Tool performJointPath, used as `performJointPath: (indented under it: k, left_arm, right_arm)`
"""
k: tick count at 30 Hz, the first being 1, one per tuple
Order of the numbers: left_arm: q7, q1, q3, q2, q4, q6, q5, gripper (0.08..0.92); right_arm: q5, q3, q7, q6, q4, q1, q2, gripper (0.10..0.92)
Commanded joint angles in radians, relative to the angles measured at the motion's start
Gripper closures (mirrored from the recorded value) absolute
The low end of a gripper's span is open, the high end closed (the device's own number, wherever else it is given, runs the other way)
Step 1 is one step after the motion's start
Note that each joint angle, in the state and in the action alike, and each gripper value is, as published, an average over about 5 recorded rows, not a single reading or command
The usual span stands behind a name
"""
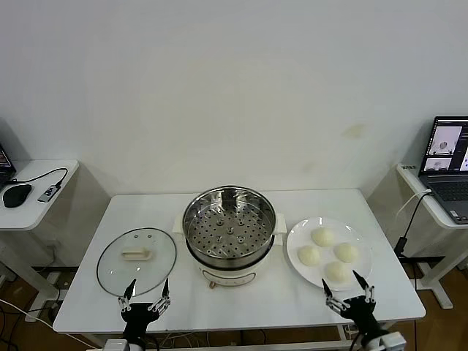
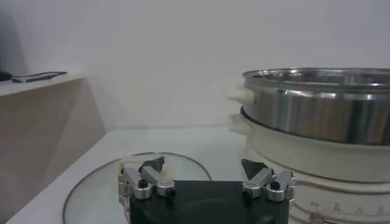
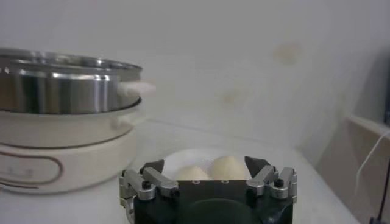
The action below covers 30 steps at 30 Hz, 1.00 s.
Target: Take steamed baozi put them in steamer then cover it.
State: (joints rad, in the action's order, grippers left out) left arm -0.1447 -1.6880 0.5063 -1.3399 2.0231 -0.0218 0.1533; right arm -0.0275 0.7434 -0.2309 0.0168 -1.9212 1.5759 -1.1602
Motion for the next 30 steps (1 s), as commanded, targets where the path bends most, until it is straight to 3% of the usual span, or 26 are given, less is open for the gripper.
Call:
performJointPath:
  k: [1,10,16,24,30]
  left_arm:
    - [-0.008,0.015,0.001,0.023,0.022,-0.061,-0.017,0.177]
    - [-0.009,0.033,0.004,0.040,0.019,-0.061,-0.126,0.177]
    - [-0.040,0.034,0.012,0.035,0.030,-0.062,-0.185,0.177]
    - [-0.042,0.035,0.016,0.046,0.021,-0.080,-0.185,0.177]
    - [-0.037,0.047,0.017,0.047,0.014,-0.087,-0.186,0.177]
  right_arm:
    - [0.243,0.020,-0.087,0.075,0.071,-0.196,0.210,0.203]
    - [0.419,-0.182,-0.377,0.145,0.267,-0.507,0.460,0.203]
    - [0.443,-0.435,-0.563,0.180,0.390,-0.764,0.573,0.203]
    - [0.423,-0.878,-0.781,0.113,0.589,-1.172,0.583,0.203]
    - [0.365,-1.147,-0.872,0.072,0.745,-1.415,0.489,0.203]
